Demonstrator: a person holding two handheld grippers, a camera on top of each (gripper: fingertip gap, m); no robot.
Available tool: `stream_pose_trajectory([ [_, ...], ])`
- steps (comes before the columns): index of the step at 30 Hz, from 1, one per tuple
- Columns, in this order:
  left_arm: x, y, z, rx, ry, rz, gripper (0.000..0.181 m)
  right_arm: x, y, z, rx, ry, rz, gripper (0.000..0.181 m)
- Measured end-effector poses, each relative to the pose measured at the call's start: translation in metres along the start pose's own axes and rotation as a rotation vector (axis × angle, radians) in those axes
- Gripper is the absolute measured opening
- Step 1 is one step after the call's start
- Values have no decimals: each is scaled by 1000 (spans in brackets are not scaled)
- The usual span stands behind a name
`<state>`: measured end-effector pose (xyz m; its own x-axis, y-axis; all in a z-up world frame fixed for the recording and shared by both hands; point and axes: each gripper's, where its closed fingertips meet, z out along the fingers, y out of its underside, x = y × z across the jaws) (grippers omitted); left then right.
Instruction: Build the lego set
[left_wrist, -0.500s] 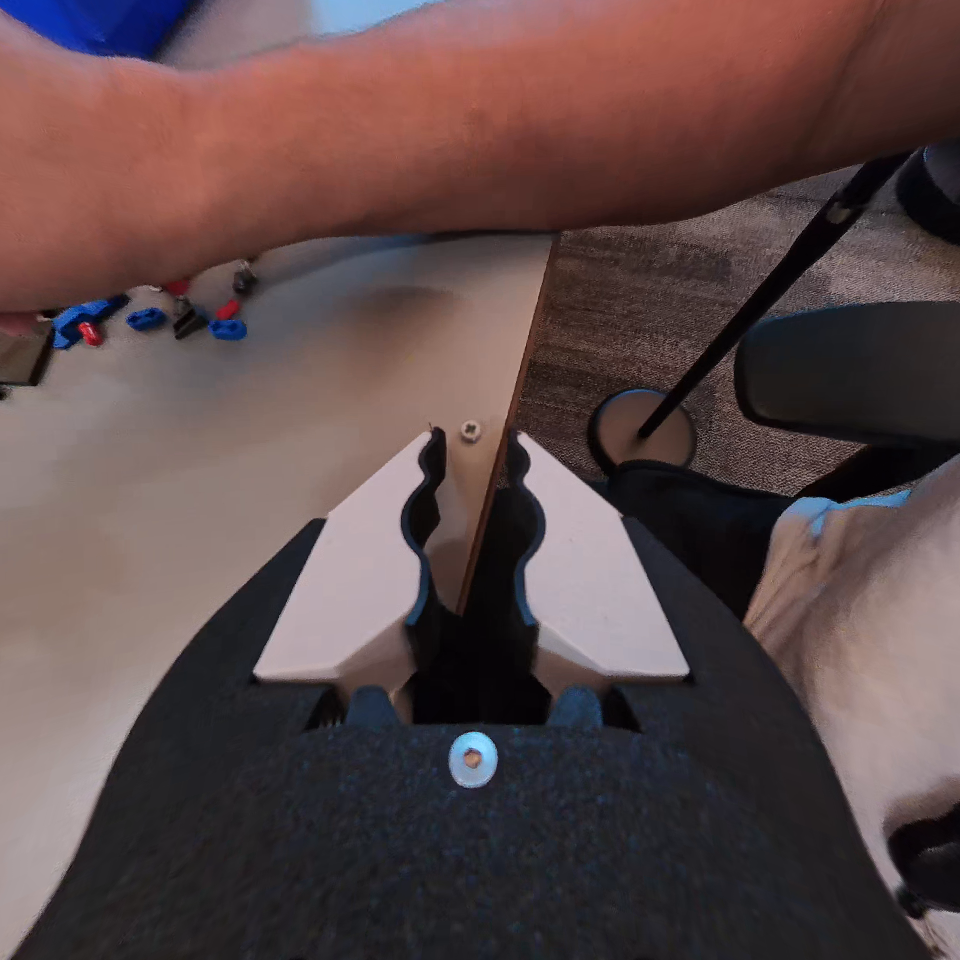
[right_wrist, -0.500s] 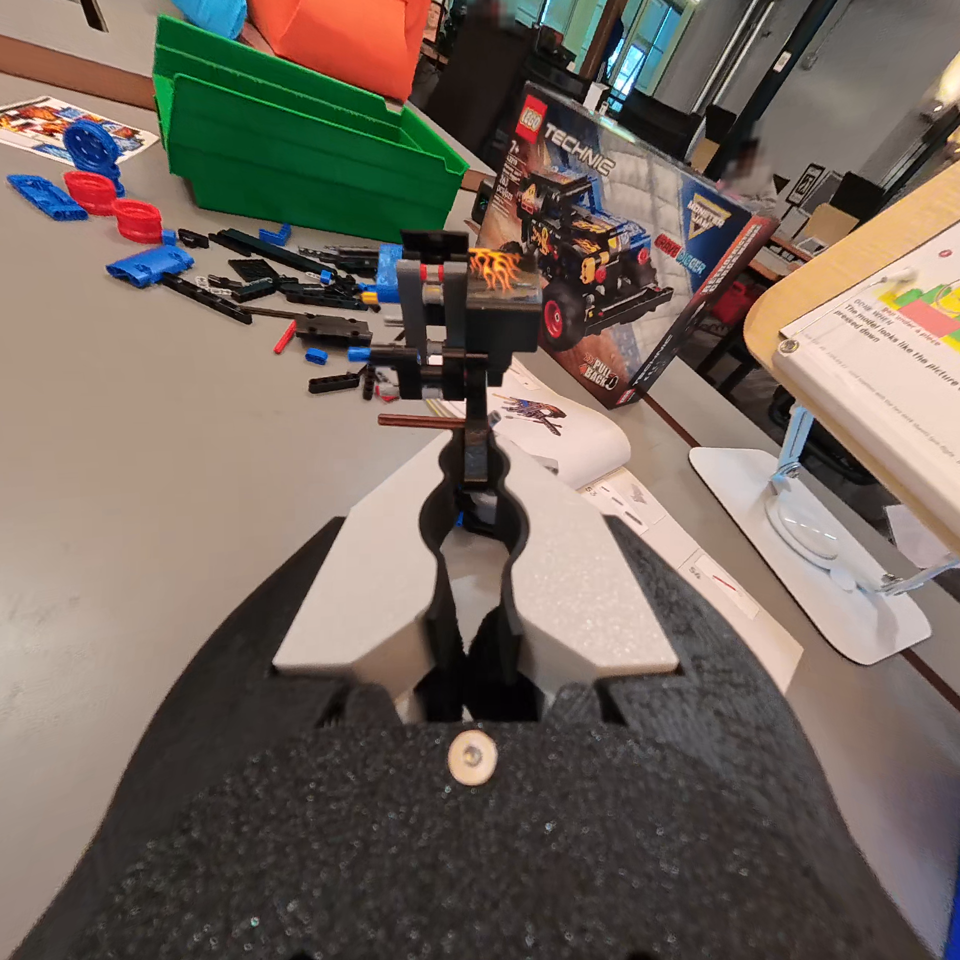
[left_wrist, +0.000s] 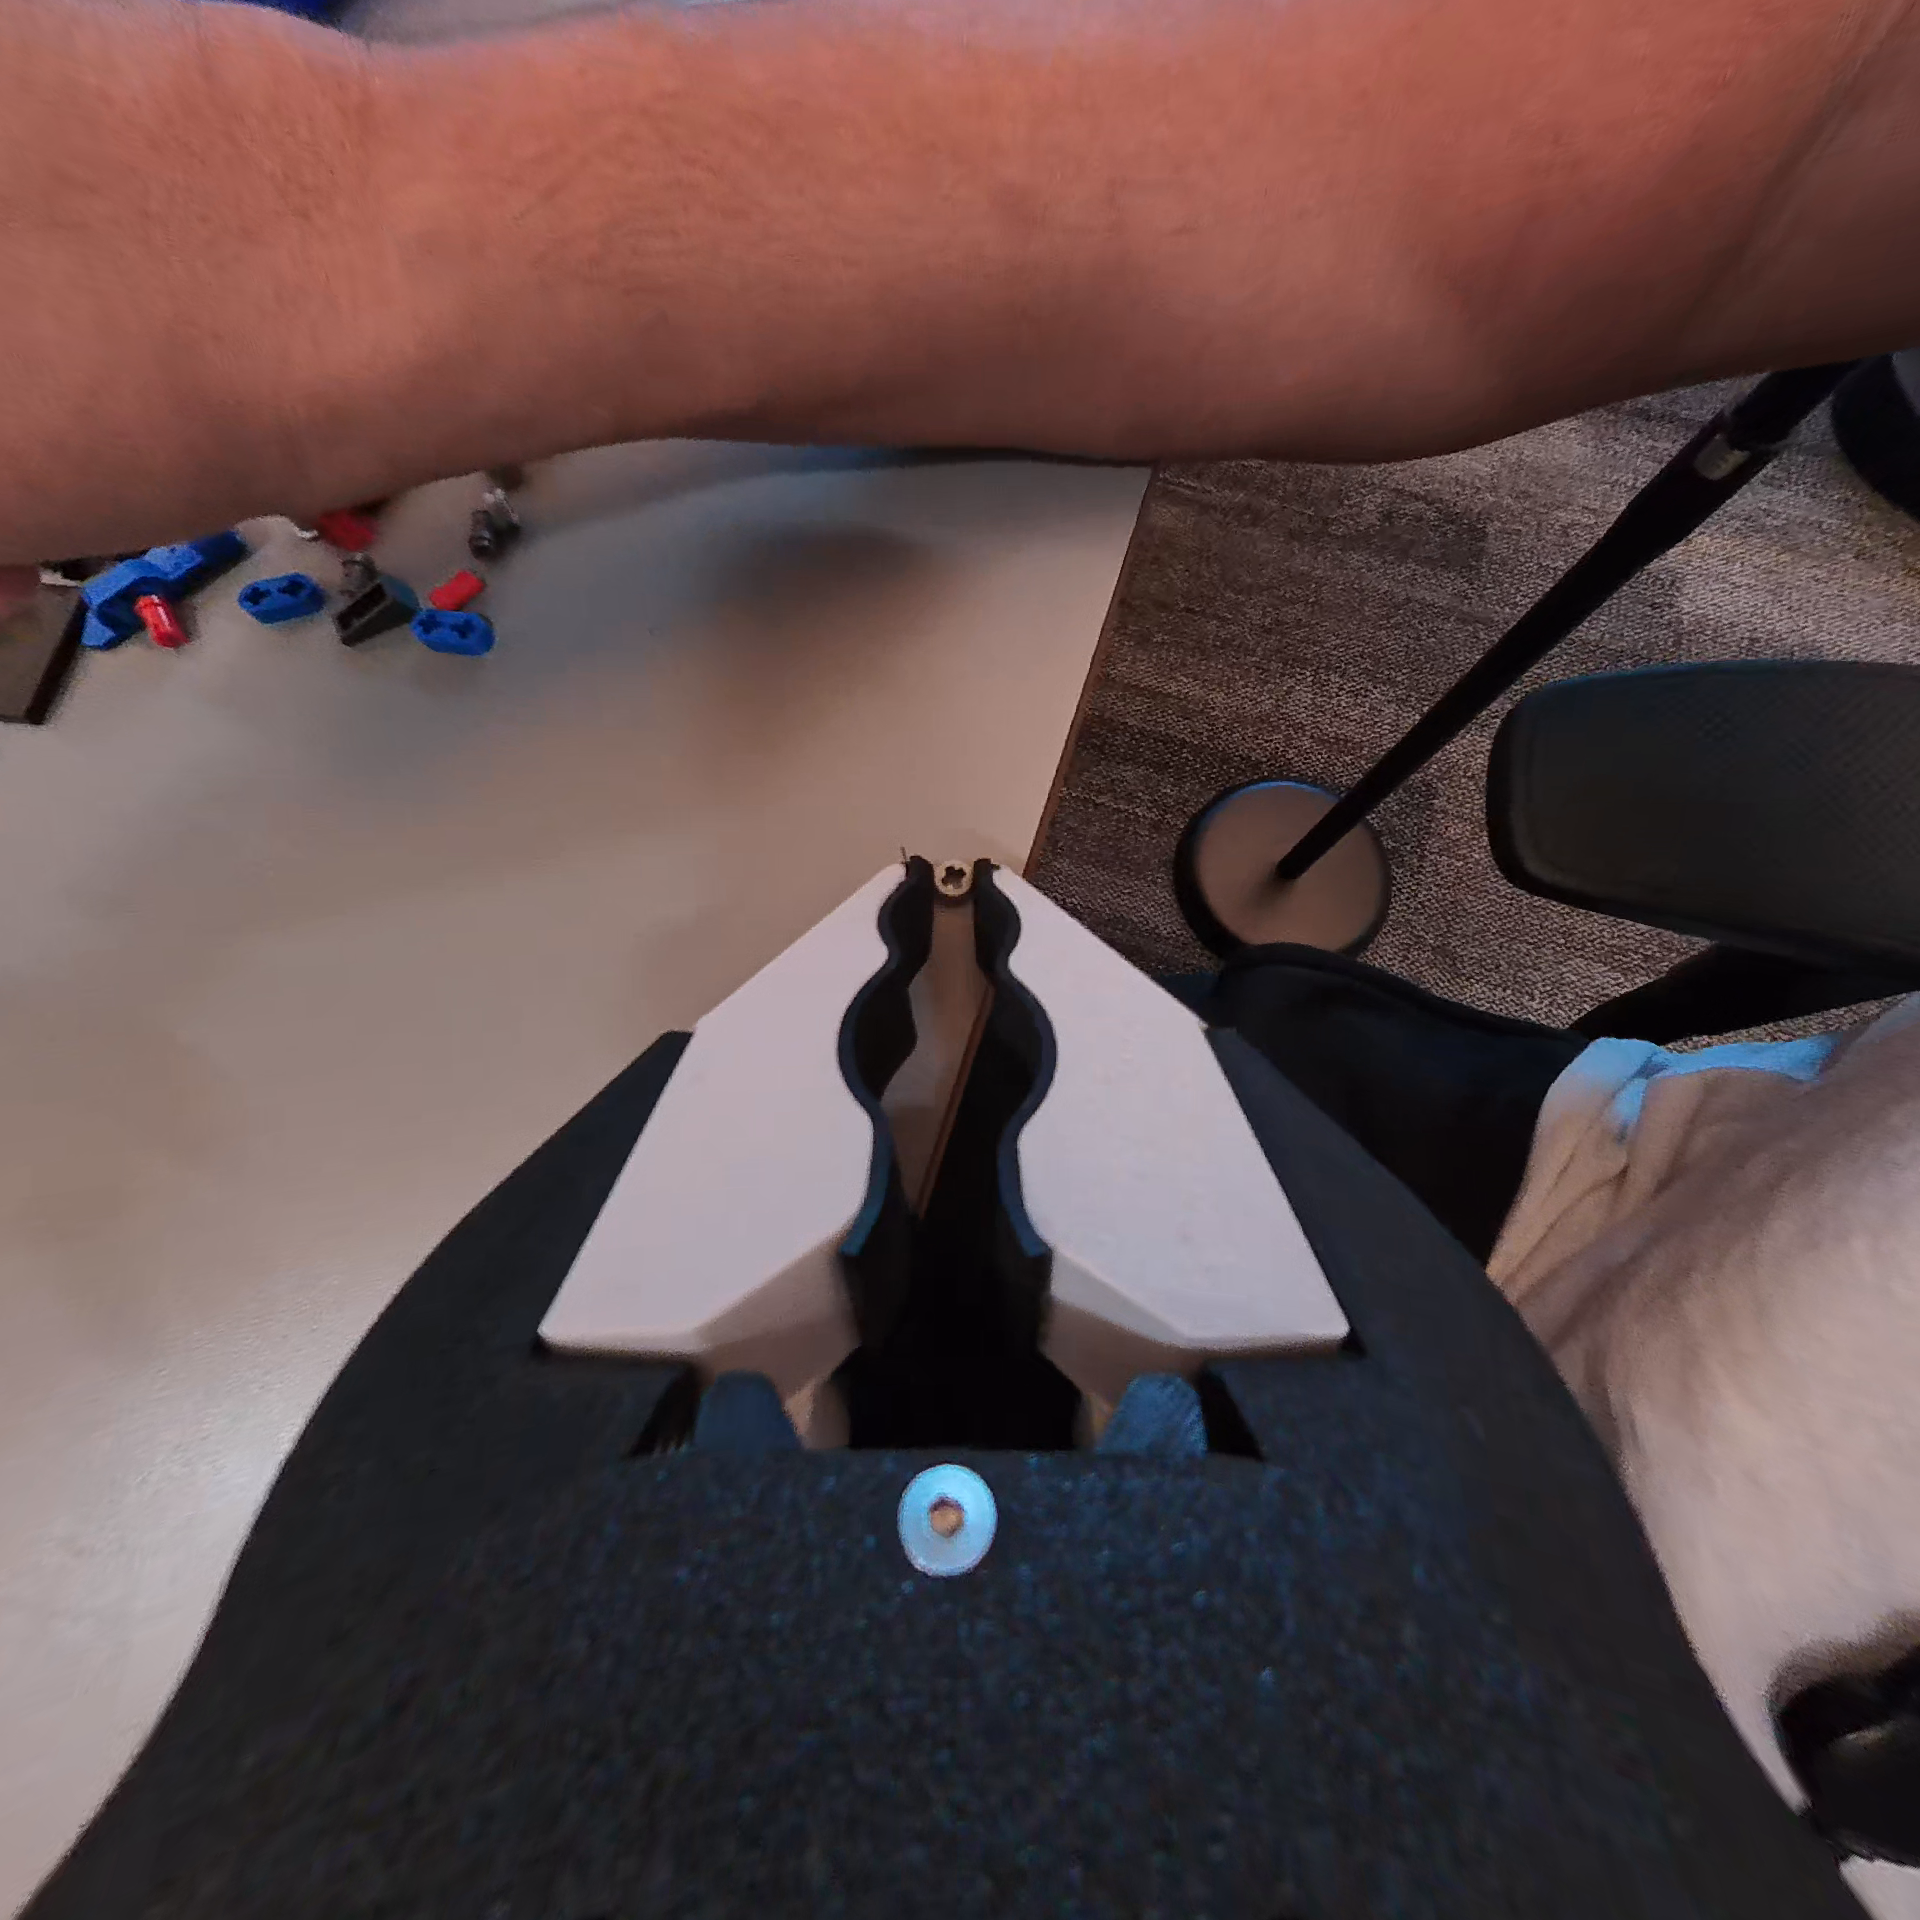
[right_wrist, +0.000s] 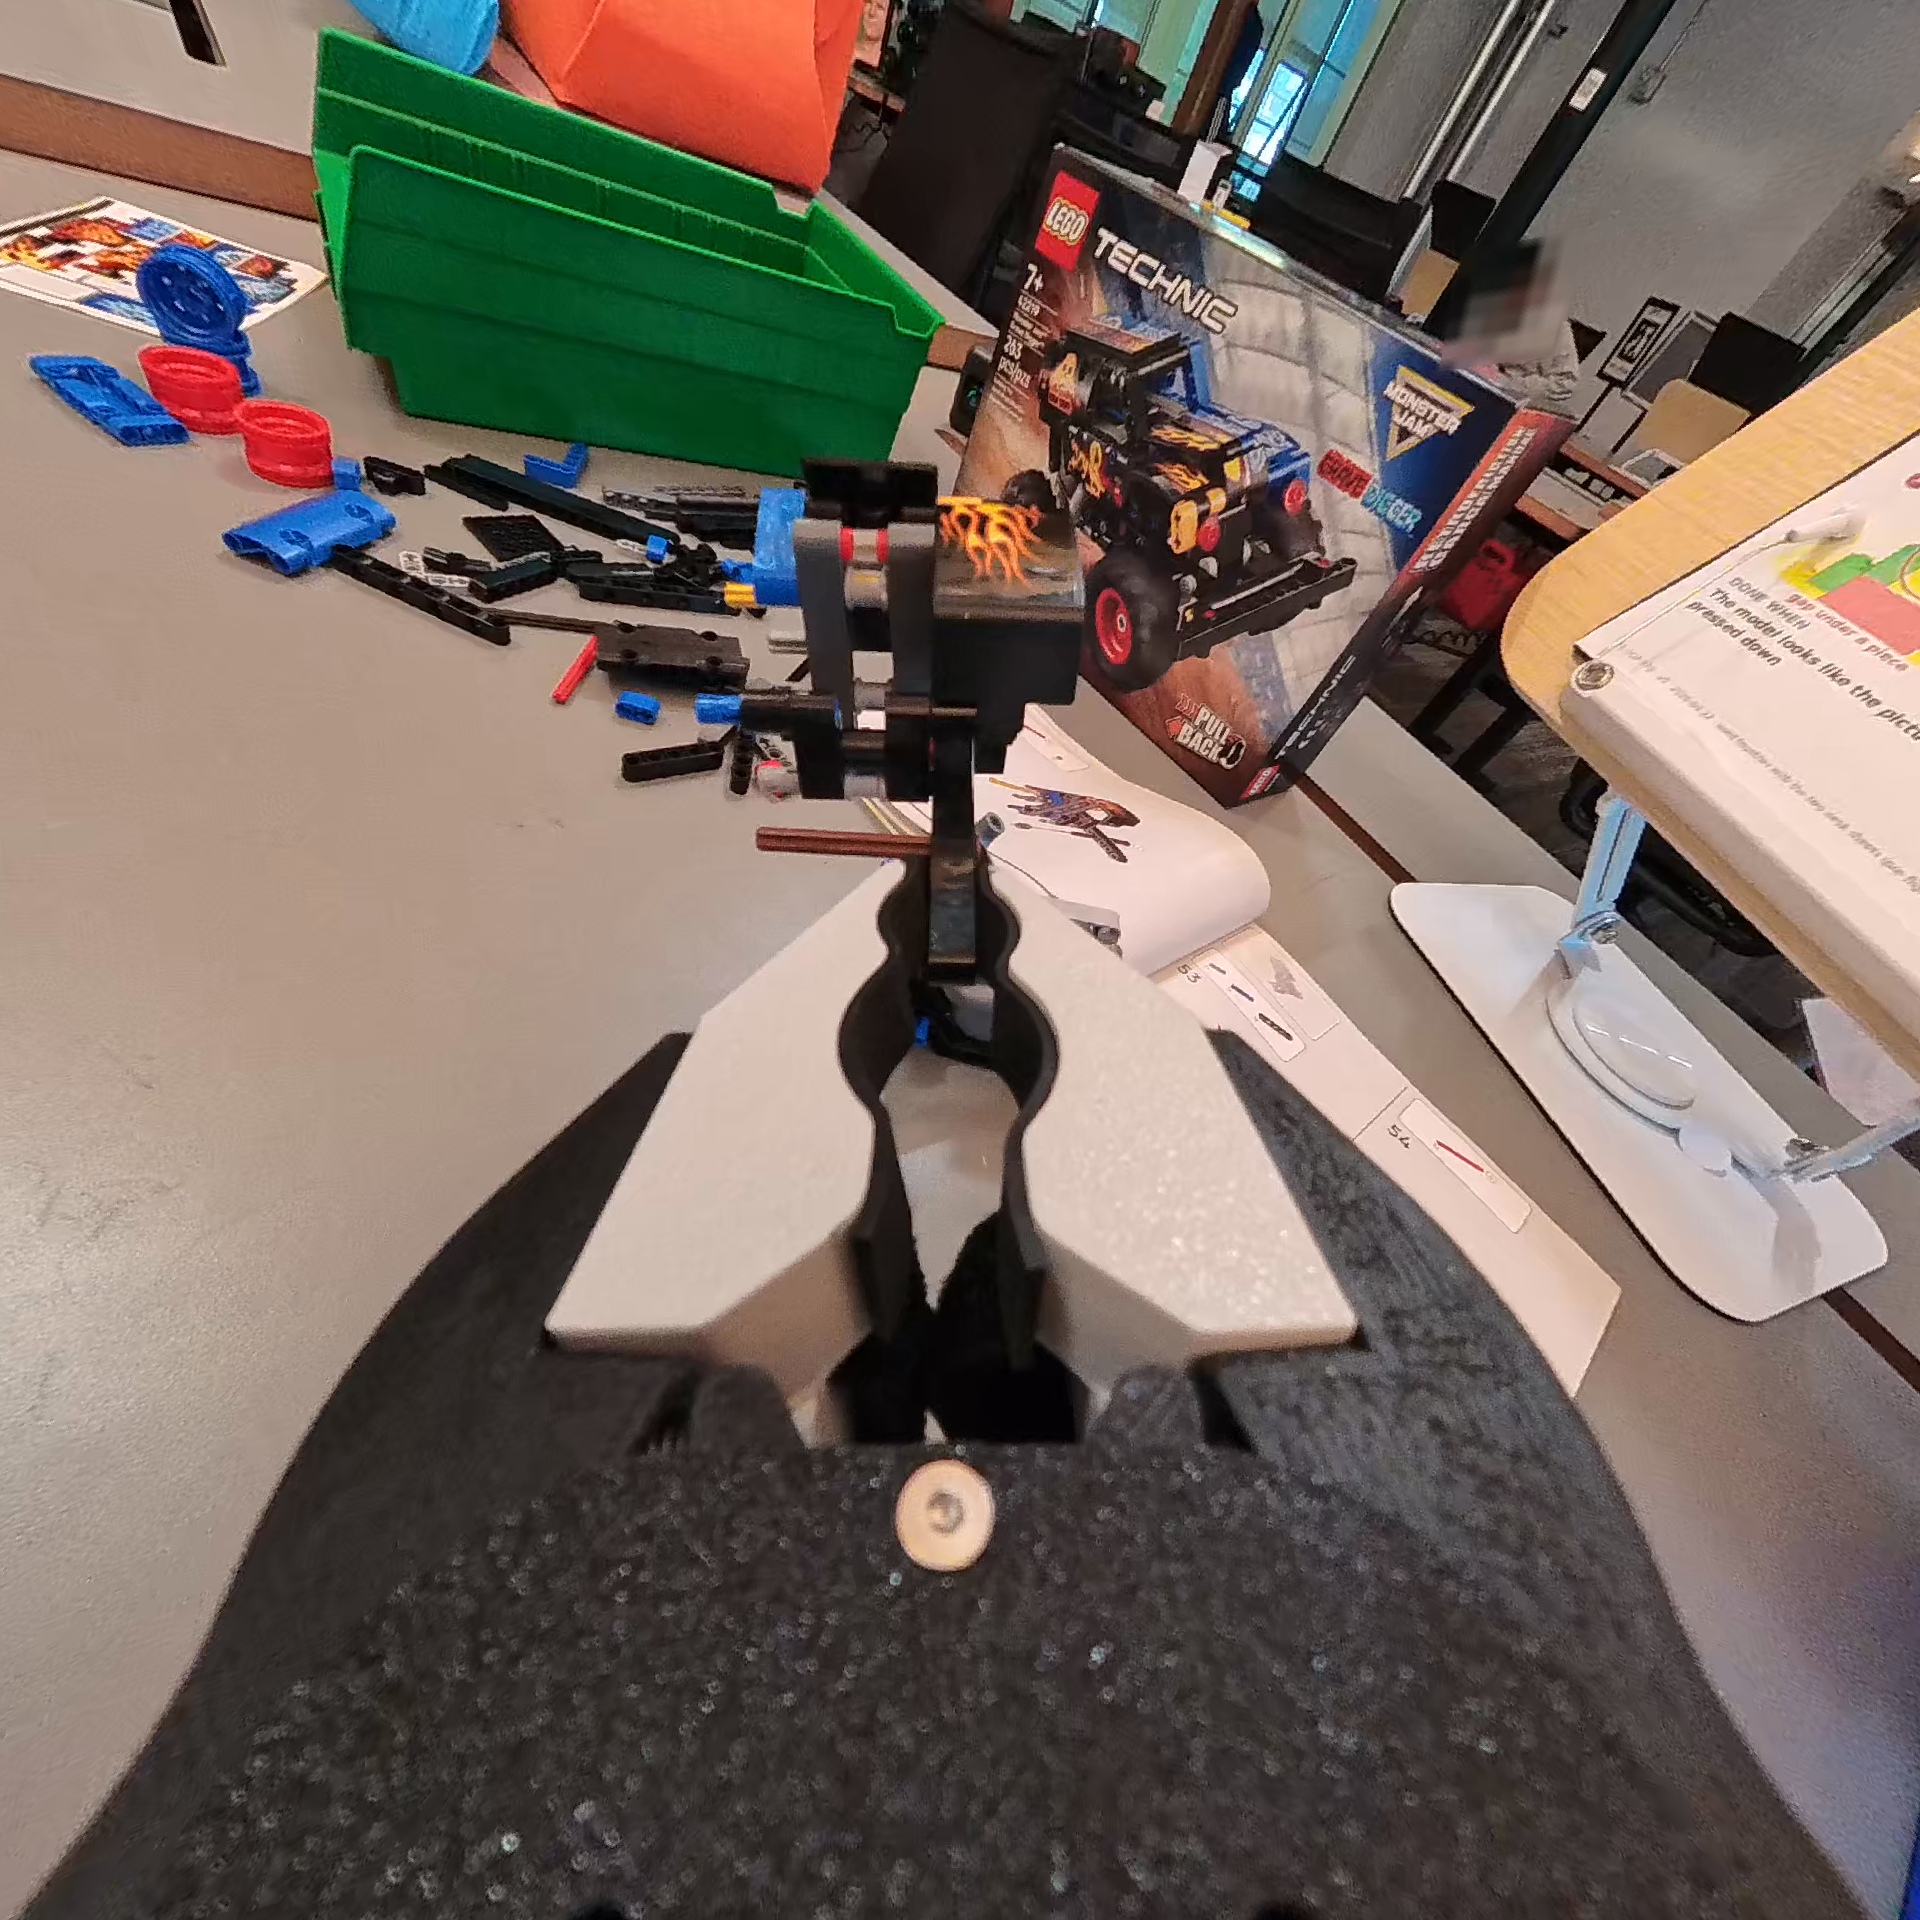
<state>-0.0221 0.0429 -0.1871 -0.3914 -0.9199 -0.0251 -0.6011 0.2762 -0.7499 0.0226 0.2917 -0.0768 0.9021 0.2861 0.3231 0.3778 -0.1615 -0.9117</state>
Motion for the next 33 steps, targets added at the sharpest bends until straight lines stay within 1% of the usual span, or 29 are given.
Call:
stream_pose_trajectory([
  [2, -3, 1, -1, -5, -19, 28, 6, 0, 1, 0, -3, -1, 0, 7],
  [4, -13, 2, -5, 1, -77, 95, 6, -1, 2, 1, -6, -7, 8, 7],
  [5, -21, 1, -11, 18, -119, 147, 5, -1, 3, 1, -8, -19, 23, 7],
  [6, -37, -1, -20, 36, -200, 191, 5, -2, 4, 2, -11, -39, 44, 7],
  [8, -80, -8, -50, 92, -392, 266, 5, -7, 3, 2, -5, -104, 113, 7],
  [10, -122, -19, -91, 199, -568, 271, 5, -13, 2, 2, 2, -194, 220, 7],
  [12, -156, -27, -126, 308, -679, 211, 5, -22, 0, 3, 1, -289, 354, 7],
  [15, -184, -32, -157, 441, -768, 123, 5, -38, 0, 9, -12, -425, 552, 7],
  [18, -192, -28, -164, 478, -825, 130, 5, -54, 2, 14, -39, -537, 697, 7],
  [20, -192, -26, -162, 481, -832, 146, 5, -61, 4, 15, -51, -593, 753, 7],
  [22, -193, -24, -162, 475, -841, 155, 5, -63, 3, 16, -45, -634, 813, 7],
  [24, -194, -21, -163, 491, -825, 119, 5, -63, 2, 15, -34, -666, 859, 7],
  [26, -195, -18, -160, 497, -801, 83, 5, -62, 2, 14, -26, -673, 870, 7],
  [30, -198, -15, -158, 494, -812, 95, 5, -64, 1, 13, -23, -702, 895, 7],
  [33, -197, -15, -158, 500, -801, 88, 5, -66, 1, 13, -28, -702, 869, 7],
])
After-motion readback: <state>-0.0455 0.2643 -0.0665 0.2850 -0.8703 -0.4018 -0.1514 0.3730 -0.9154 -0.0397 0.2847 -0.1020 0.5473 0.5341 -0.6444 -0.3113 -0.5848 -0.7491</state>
